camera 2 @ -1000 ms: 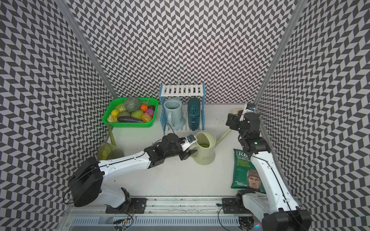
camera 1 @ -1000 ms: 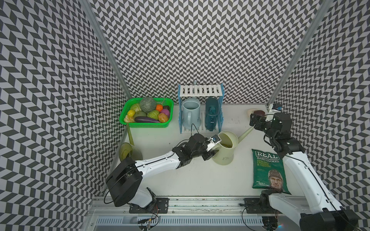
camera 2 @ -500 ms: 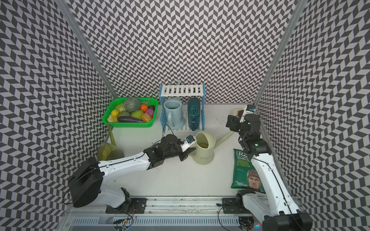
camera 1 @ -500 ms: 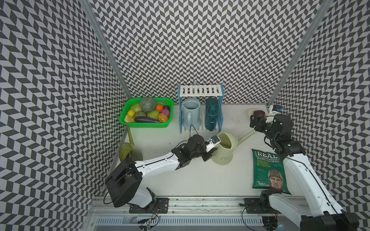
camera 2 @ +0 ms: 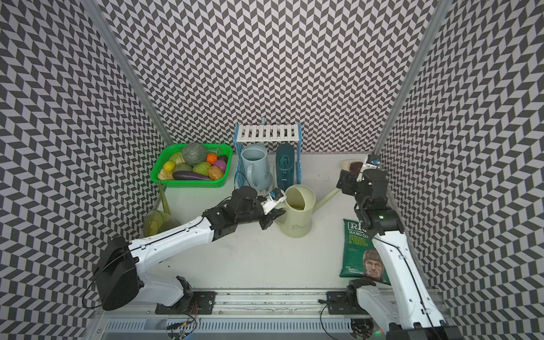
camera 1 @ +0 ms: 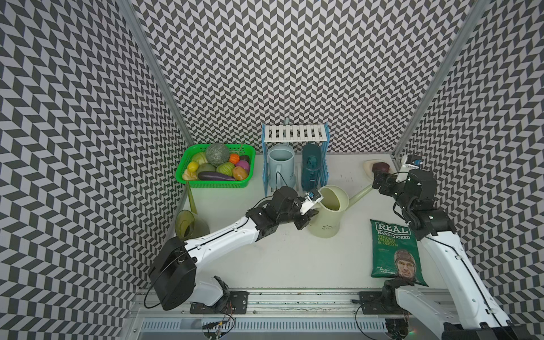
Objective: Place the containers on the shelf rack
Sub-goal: 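Pick up a container from the center of the board.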
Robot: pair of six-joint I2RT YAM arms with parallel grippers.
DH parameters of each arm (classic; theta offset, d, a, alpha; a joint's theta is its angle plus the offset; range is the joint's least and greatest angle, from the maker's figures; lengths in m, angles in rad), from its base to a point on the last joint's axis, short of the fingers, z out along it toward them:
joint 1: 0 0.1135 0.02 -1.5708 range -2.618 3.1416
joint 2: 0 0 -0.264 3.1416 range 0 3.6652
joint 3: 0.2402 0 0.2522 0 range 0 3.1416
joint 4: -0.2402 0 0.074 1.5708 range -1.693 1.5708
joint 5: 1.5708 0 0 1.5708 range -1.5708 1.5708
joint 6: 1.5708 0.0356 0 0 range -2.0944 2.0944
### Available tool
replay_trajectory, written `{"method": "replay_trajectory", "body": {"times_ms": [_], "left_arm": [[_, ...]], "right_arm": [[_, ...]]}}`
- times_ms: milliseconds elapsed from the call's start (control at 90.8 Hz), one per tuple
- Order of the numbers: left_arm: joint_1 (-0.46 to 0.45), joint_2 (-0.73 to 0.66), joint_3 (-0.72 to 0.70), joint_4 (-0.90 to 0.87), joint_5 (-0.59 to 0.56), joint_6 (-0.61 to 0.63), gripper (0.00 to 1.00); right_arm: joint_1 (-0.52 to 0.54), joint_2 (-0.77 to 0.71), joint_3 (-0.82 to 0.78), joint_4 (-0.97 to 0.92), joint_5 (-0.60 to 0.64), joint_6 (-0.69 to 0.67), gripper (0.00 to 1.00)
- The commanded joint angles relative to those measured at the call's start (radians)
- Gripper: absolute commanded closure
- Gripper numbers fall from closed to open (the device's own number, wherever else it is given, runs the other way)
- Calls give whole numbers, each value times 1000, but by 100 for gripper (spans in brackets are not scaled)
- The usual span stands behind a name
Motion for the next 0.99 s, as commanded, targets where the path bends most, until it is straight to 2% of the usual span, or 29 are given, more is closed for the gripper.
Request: {"method": "replay_trajectory", "body": {"times_ms": [0,220,430,529,584,639,705,793,980], "left_arm": [[22,-66,102,-68,88,-23,91],[69,-105,276,-282,162,-40,91],[131,-107,446,-435,155,-61,91],[196,-95,527,-483,129,-84,91],[230,-89,564,-503,112,-98,91],[276,-85,596,-519,99,-107,91],[320,-79,633,-527,86,-122,91],[367,-74,675,-531,67,-141,91],[421,-88,732,-505,-15,-189,91]], "right_arm": [[-57,7,44,11,14,-34,10],[-199,98,116,-17,-146,-45,11],[-204,172,130,-31,-231,-60,16],[-204,196,120,-24,-255,-66,18],[-204,209,120,-23,-290,-80,22],[-194,228,121,-24,-338,-81,30],[-126,254,120,-19,-341,-79,36],[24,299,118,-4,-241,-87,36],[215,446,122,107,-195,-55,36]]}}
